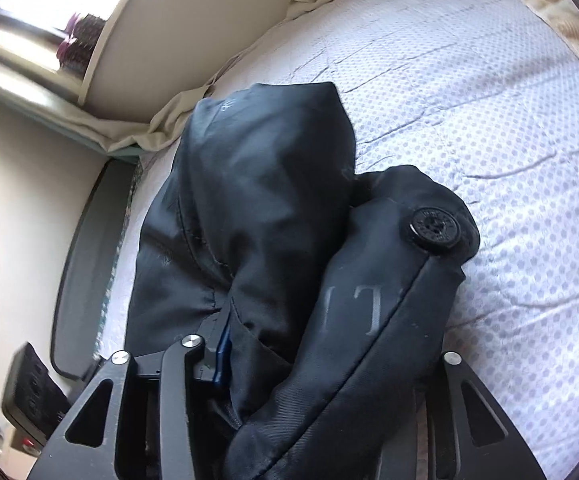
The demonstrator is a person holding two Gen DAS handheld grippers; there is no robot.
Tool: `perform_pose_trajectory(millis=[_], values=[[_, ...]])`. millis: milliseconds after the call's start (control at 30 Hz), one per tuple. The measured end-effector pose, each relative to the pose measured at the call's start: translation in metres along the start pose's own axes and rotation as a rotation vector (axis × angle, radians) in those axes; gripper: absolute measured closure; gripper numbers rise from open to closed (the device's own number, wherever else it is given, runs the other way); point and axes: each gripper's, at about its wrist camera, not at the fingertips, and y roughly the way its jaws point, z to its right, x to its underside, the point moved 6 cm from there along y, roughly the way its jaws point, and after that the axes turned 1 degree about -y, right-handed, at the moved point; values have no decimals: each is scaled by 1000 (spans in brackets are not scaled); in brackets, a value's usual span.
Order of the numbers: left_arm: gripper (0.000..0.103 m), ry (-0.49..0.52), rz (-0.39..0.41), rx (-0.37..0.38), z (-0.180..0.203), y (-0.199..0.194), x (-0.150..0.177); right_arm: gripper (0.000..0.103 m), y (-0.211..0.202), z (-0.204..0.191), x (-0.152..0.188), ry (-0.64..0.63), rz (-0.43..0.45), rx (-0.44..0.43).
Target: Fold large clothes
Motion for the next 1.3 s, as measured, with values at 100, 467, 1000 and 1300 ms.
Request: perform_pose_trajectory(millis=[100,467,1000,1300], values=[[6,2,-1,-9,1,2,0,40,-18,-6,-3,41,12,28],[6,-5,-12,-39,2,7,-6,65,-127,-108,5,-362,353,448],[3,-26,-21,-42,3,11,-8,78,-44,-100,53,-494,76,573],[1,47,-26,-64,11,15,-1,78,-3,-43,55,-365,-45,511]])
